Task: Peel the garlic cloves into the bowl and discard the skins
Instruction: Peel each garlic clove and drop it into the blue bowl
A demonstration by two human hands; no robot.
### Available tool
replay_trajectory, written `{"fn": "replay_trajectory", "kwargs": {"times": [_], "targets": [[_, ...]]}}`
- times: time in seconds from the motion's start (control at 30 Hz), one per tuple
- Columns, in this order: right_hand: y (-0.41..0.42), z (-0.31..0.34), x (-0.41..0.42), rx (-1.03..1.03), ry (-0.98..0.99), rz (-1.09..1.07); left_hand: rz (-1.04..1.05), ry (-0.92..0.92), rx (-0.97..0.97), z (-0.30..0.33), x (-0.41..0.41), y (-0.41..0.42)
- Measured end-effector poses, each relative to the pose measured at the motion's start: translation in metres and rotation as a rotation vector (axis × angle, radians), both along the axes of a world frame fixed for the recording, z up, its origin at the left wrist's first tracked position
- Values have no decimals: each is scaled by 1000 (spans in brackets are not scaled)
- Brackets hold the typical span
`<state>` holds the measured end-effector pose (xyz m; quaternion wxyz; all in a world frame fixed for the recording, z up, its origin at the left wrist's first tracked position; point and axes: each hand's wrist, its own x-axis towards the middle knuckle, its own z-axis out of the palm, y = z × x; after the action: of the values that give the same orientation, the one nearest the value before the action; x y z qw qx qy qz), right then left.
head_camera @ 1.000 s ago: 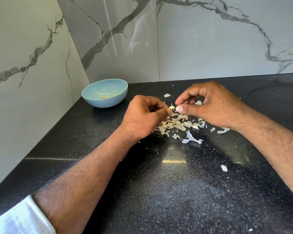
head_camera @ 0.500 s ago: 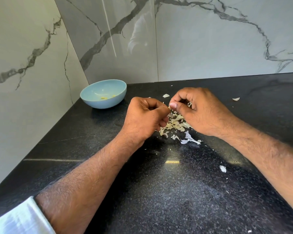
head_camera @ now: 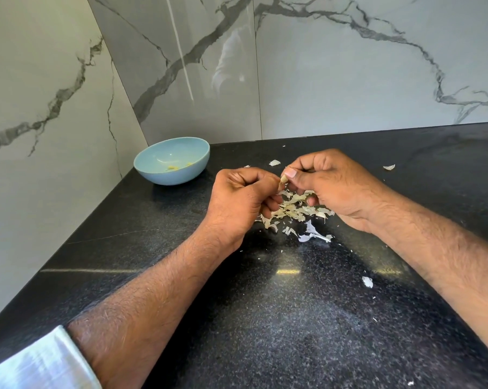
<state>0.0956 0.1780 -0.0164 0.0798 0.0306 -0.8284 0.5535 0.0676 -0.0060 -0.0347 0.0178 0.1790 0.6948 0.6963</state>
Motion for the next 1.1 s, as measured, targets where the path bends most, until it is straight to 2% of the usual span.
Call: {"fn": "replay_trajectory", "kwargs": {"times": [0.2, 0.33, 0.43, 0.6, 0.8, 1.1], "targets": [[2, -1, -1, -44, -8, -15, -28, -30, 24, -3, -4, 0], [6, 4, 6, 131, 149, 16, -7, -36, 14, -4, -5, -1], [4, 2, 6, 258, 237, -43, 8, -12, 10, -4, -6, -2], [5, -2, 2, 229, 238, -25, 23, 67, -74, -3, -4, -2], [6, -4, -2, 180, 219, -23, 112, 244, -274, -4, -4, -2], [5, -1, 0, 346, 213, -63, 188, 430, -421, -4, -2, 1]]}}
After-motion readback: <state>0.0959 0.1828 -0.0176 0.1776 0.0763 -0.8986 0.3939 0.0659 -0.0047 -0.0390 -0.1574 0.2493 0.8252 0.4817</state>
